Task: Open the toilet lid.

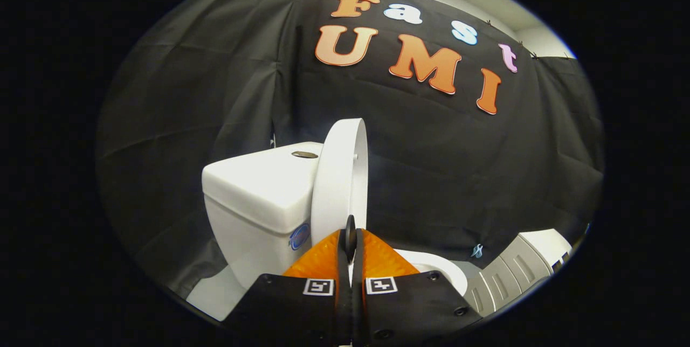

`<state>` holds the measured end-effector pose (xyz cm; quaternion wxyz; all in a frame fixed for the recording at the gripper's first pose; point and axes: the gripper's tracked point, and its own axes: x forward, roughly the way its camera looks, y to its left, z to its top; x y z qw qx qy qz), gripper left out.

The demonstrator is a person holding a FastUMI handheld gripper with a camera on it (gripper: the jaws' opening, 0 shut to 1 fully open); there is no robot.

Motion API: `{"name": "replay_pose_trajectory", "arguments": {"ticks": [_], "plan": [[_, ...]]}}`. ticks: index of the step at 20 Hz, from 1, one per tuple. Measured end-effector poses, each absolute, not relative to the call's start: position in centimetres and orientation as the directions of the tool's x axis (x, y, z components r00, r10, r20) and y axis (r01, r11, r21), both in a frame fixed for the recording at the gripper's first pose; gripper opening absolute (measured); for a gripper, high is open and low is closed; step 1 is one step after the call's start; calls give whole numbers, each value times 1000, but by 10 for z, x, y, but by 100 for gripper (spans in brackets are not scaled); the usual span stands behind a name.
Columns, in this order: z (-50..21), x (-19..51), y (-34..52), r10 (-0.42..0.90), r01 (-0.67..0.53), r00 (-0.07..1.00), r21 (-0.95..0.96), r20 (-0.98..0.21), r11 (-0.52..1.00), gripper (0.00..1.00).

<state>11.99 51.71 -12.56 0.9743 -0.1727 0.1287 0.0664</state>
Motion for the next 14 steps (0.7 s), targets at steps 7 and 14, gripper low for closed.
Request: {"name": "replay_pose_trajectory", "arguments": {"ticks": [7, 14], "plan": [[-128, 119, 521, 125, -207, 947, -267, -296, 941, 11], [-99, 123, 516, 213, -266, 952, -250, -218, 931, 82]]}}
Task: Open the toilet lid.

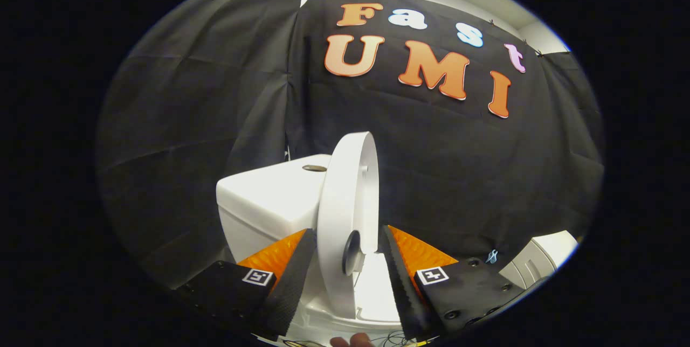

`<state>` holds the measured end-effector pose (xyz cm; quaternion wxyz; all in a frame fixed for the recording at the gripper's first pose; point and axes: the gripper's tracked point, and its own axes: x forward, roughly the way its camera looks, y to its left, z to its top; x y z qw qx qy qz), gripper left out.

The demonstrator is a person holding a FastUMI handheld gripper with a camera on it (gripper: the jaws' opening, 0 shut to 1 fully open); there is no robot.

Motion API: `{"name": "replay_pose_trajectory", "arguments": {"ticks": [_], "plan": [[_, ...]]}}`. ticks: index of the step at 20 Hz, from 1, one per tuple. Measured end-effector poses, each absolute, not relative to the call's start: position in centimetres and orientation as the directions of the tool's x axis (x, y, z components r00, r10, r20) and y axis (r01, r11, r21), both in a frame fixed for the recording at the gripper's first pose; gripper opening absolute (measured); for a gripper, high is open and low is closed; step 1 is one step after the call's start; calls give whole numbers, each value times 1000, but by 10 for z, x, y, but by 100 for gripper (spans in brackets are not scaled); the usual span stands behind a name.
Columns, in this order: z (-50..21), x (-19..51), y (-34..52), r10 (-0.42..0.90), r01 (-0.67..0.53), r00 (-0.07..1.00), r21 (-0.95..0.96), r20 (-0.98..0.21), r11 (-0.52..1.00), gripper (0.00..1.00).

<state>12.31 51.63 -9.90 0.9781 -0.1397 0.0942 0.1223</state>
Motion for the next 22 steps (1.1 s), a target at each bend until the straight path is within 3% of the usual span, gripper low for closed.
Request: {"name": "replay_pose_trajectory", "arguments": {"ticks": [2, 8, 13, 22], "plan": [[-88, 123, 507, 242, -284, 949, -221, -201, 933, 90], [-74, 130, 473, 372, -398, 899, -74, -233, 915, 97], [-27, 128, 435, 365, -371, 926, -42, -101, 928, 97], [-4, 125, 298, 295, -298, 949, -7, -110, 955, 97]]}}
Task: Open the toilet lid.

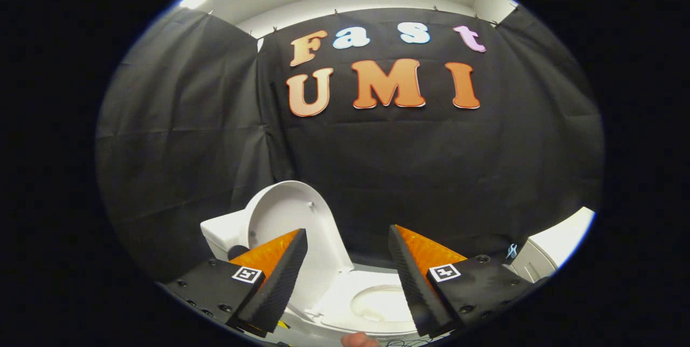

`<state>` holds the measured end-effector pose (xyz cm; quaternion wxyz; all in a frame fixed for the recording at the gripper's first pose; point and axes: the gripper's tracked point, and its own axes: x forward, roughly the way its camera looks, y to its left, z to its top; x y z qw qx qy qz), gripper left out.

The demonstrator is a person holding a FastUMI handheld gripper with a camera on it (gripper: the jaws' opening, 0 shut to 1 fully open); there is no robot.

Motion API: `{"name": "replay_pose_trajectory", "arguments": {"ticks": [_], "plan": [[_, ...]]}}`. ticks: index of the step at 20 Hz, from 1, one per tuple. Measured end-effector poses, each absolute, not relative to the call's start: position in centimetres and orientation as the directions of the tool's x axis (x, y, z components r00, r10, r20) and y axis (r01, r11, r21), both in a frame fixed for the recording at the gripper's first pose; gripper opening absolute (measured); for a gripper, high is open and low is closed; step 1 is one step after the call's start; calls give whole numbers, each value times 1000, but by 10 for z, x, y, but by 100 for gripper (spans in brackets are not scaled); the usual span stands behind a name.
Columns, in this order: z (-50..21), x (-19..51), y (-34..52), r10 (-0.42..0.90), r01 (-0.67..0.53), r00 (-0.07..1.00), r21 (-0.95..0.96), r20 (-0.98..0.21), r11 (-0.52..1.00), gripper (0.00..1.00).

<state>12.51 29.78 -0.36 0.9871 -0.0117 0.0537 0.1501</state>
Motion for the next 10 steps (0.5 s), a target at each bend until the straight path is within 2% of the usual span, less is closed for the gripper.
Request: {"name": "replay_pose_trajectory", "arguments": {"ticks": [5, 10], "plan": [[20, 113, 185, 165, -172, 982, -82, -88, 982, 97], [15, 80, 104, 68, -83, 992, -137, -109, 987, 97]]}}
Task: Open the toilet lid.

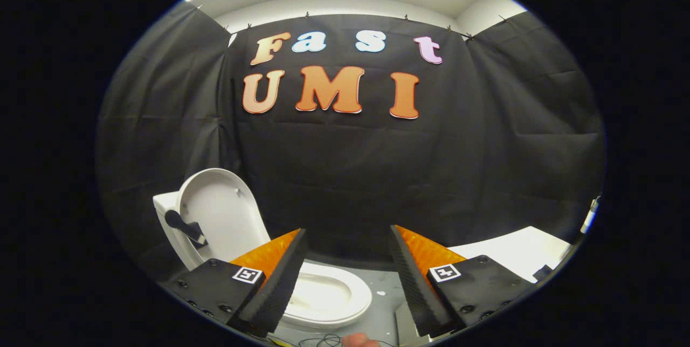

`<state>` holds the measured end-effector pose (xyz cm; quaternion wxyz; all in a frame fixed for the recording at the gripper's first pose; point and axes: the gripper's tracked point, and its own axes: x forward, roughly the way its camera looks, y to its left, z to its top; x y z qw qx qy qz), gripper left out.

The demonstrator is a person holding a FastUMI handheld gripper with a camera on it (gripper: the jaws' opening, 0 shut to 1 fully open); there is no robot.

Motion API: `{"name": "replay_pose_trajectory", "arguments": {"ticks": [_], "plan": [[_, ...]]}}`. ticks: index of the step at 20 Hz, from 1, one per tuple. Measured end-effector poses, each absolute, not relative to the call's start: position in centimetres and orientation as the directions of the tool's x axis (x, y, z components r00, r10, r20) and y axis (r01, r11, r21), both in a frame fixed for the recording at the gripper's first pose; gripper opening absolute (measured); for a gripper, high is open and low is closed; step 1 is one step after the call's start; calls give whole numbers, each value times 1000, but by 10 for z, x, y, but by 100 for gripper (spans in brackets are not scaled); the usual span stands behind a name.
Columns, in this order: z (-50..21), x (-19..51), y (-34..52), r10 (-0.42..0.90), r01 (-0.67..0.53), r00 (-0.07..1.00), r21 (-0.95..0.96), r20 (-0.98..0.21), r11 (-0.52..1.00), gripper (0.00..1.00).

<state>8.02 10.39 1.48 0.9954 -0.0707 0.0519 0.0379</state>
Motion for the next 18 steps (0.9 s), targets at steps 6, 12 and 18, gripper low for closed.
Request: {"name": "replay_pose_trajectory", "arguments": {"ticks": [6, 12, 18], "plan": [[1, 38, 43, -12, 2, 992, -80, -128, 997, 97], [-9, 20, 13, -42, 33, 992, -74, -120, 997, 97], [-25, 5, -12, -96, 89, 986, -60, -133, 994, 97]]}}
